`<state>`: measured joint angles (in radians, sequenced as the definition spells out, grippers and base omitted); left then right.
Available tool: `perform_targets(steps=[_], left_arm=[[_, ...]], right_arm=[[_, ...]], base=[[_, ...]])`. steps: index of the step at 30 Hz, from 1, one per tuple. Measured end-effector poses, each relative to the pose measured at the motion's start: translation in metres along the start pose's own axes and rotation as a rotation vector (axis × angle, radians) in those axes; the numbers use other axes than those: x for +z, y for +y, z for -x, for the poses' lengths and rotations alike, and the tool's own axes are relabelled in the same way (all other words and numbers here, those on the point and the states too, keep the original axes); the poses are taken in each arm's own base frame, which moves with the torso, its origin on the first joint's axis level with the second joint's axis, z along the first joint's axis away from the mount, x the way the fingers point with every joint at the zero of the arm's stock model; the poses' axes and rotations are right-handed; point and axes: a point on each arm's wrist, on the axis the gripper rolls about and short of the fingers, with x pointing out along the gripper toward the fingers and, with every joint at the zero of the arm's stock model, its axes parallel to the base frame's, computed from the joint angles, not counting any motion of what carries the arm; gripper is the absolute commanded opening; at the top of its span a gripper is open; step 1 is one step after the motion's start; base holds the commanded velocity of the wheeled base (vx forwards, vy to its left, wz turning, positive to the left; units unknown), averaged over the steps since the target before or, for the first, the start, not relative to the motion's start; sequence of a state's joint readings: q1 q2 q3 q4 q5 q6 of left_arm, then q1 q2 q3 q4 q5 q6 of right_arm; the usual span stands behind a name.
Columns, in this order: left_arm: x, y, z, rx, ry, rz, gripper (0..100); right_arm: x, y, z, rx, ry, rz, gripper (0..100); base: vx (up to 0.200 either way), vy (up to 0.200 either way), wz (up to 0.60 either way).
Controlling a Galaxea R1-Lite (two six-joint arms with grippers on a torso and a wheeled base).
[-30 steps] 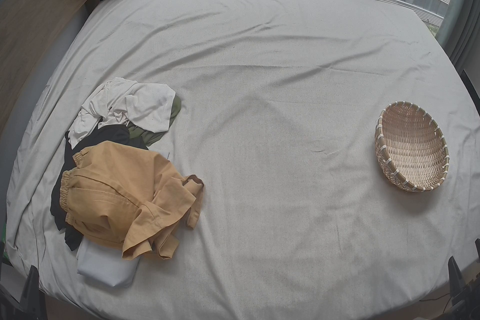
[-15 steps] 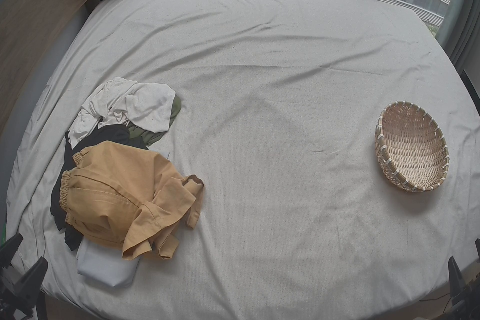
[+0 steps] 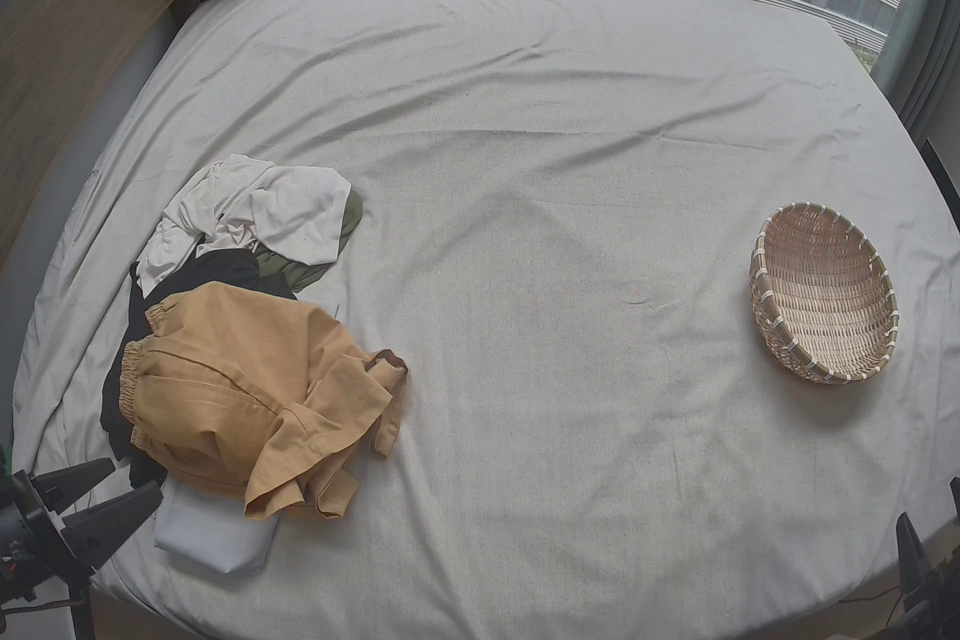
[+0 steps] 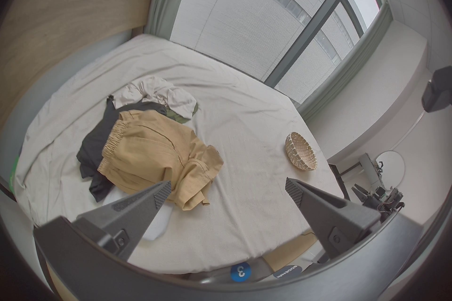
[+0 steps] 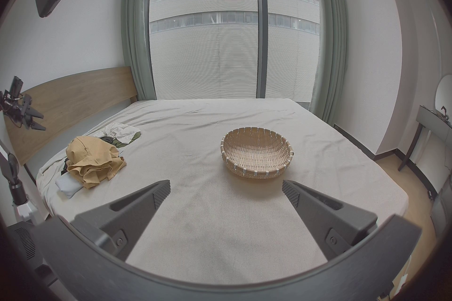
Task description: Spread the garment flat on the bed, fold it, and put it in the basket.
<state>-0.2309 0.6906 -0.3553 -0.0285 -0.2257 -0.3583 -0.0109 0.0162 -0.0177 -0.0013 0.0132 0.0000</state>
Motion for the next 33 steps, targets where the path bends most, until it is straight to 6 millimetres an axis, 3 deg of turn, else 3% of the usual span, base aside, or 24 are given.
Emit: perform_targets(steps=[8, 20, 33], left_arm=[[0.004, 0.005, -0.035, -0.015, 0.138, 0.095, 100], [-0.009, 0.016, -0.079, 0.024, 0.357, 0.170, 100], [-0.023, 0.031, -0.126, 0.056, 0.454, 0.222, 100]], right_arm=[[0.000, 0.000, 0.000, 0.000, 0.000, 0.000, 100], [0.000, 0.000, 0.000, 0.000, 0.000, 0.000, 100], [0.000, 0.000, 0.000, 0.000, 0.000, 0.000, 100]], base=[[0.000, 0.000, 0.00], [0.000, 0.000, 0.00], [0.000, 0.000, 0.00]])
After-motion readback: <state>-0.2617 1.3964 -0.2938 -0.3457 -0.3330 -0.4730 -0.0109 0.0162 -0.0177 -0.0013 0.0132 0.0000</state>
